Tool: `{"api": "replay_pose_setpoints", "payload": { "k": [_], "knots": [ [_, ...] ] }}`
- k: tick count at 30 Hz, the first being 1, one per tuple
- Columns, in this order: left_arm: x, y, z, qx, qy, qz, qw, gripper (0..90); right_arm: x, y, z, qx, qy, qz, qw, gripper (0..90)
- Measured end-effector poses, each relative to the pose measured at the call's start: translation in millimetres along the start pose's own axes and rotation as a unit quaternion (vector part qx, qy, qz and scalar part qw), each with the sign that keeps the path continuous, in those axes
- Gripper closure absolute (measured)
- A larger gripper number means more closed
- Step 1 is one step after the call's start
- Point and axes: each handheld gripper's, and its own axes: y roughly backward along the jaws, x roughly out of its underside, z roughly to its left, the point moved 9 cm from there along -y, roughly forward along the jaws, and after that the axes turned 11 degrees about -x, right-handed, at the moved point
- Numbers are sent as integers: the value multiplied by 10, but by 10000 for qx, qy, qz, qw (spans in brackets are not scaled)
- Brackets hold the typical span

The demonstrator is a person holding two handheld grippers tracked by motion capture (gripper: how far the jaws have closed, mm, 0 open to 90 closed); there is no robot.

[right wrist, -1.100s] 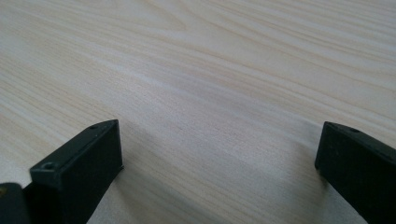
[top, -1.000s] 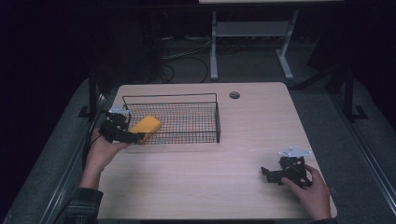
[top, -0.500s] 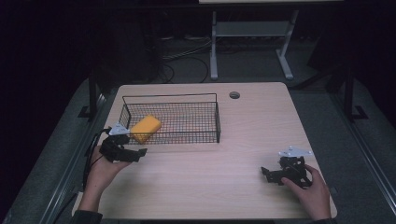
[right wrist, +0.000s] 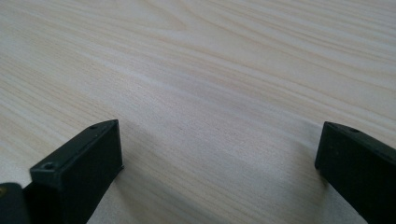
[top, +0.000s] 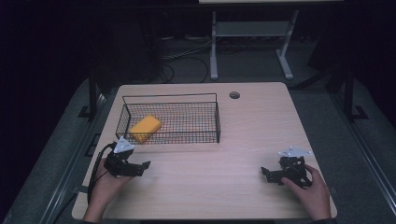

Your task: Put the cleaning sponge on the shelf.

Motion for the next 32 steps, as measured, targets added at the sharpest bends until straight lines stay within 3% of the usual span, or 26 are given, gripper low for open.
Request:
{"api": "replay_pose_setpoints", "payload": {
  "k": [14, 16, 25, 32],
  "knots": [
    [317, -119, -236, 250, -152, 213, 9993, 145, 0, 0, 0, 0, -1, 0, 10000, 0],
    [353, -139, -261, 267, -272, 321, 9988, 136, 0, 0, 0, 0, -2, 1, 10000, 0],
    [380, -158, -278, 434, -210, -135, 9987, 128, 0, 0, 1, 1, -4, 1, 10000, 0],
    [401, -151, -274, 409, -137, -312, 9986, 129, 0, 1, 4, -1, -24, 0, 10000, 0]
  ]
}}
